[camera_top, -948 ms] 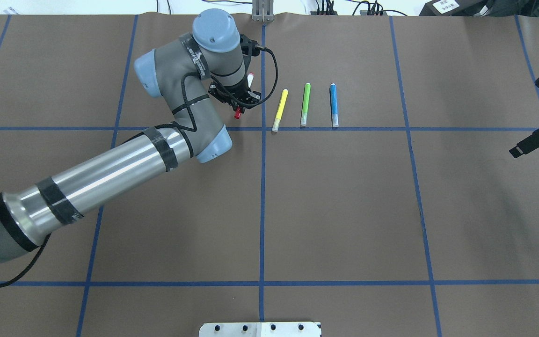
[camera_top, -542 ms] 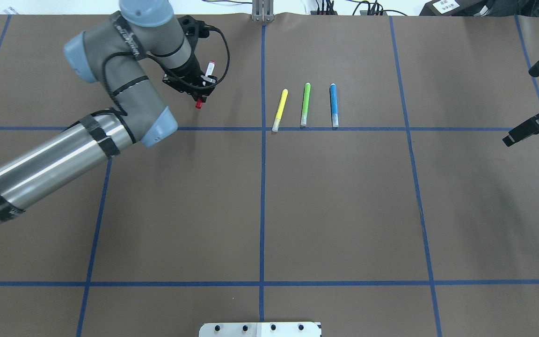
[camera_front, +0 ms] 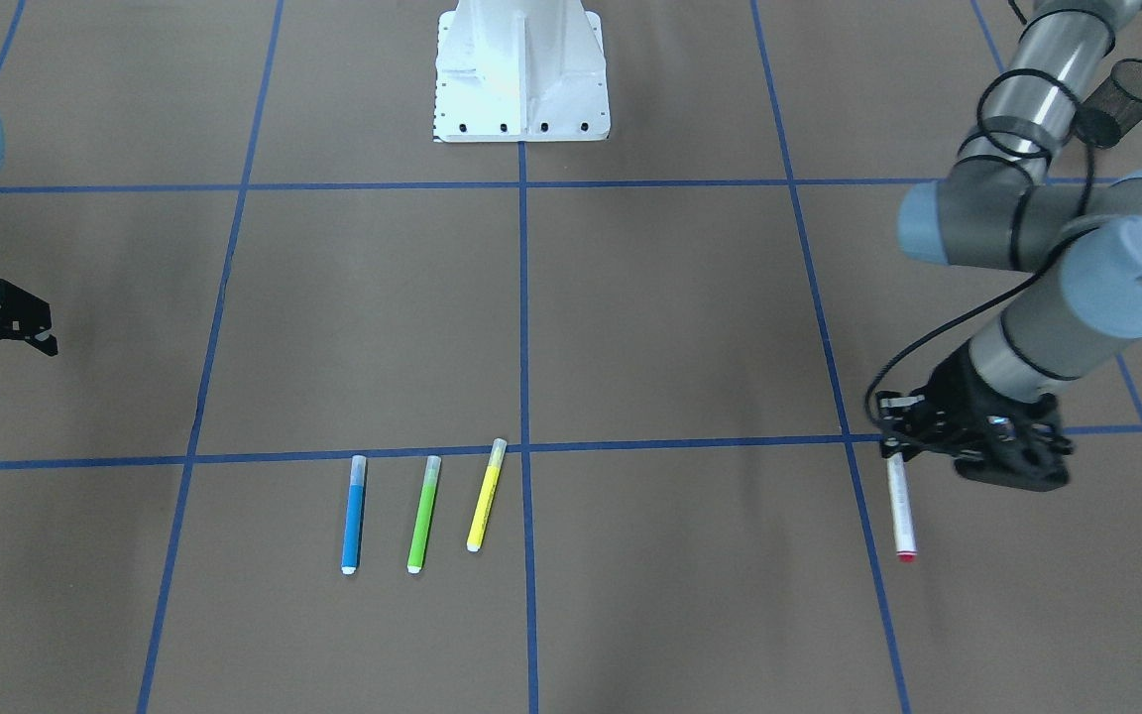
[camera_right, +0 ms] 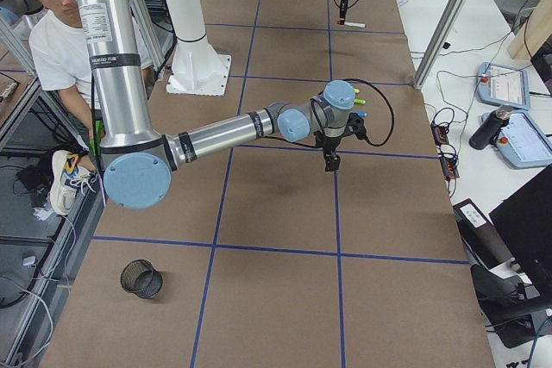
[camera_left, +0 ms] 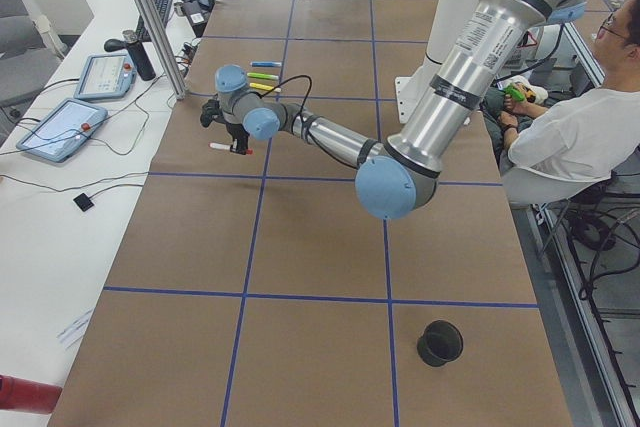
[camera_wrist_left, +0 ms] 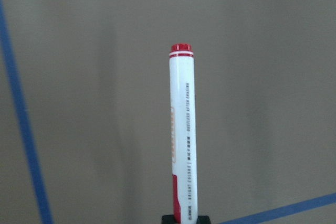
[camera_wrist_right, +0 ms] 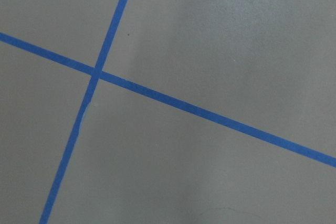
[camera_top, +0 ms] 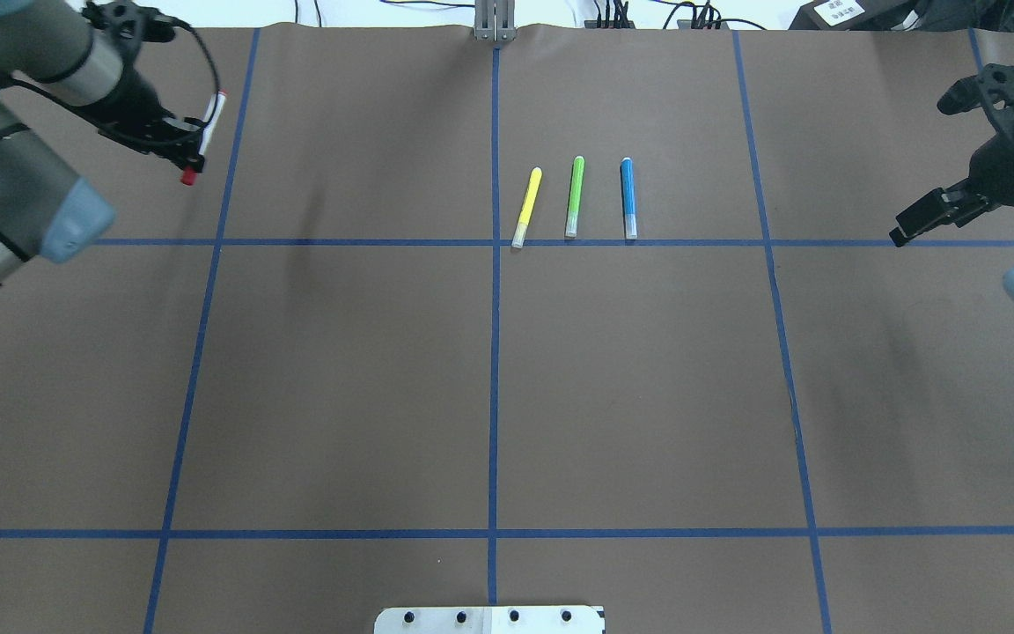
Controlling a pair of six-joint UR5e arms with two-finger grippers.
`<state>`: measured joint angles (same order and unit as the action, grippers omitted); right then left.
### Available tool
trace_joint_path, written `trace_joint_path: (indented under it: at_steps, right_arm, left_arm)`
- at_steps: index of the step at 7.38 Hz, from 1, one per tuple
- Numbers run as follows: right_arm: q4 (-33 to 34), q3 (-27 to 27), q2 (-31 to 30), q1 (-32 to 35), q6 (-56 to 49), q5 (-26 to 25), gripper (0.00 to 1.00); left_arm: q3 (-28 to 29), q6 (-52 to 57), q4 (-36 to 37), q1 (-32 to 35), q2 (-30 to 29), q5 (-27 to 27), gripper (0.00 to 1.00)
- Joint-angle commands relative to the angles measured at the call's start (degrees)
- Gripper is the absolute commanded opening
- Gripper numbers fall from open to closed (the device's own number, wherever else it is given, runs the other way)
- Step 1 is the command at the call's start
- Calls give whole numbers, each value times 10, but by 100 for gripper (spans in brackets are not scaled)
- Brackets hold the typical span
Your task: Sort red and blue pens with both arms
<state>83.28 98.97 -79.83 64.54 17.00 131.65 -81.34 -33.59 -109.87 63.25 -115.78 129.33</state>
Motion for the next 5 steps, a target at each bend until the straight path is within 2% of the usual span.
trace_joint_path:
  at_steps: [1, 2, 4, 5]
  right_arm:
    - [0, 0, 11, -12, 14, -6, 100]
    - [0, 4, 12, -12, 14, -6, 100]
    - [-9, -2, 29, -25, 47, -6, 100]
    - [-30, -11, 40, -40, 85, -7, 100]
  left_arm:
    - [-18, 124, 7, 109, 118, 10, 0]
    - [-11, 161, 7, 144, 169, 8, 0]
    - [-8, 324, 24, 261, 264, 4, 0]
    - [-17, 335, 114, 283, 275, 5, 0]
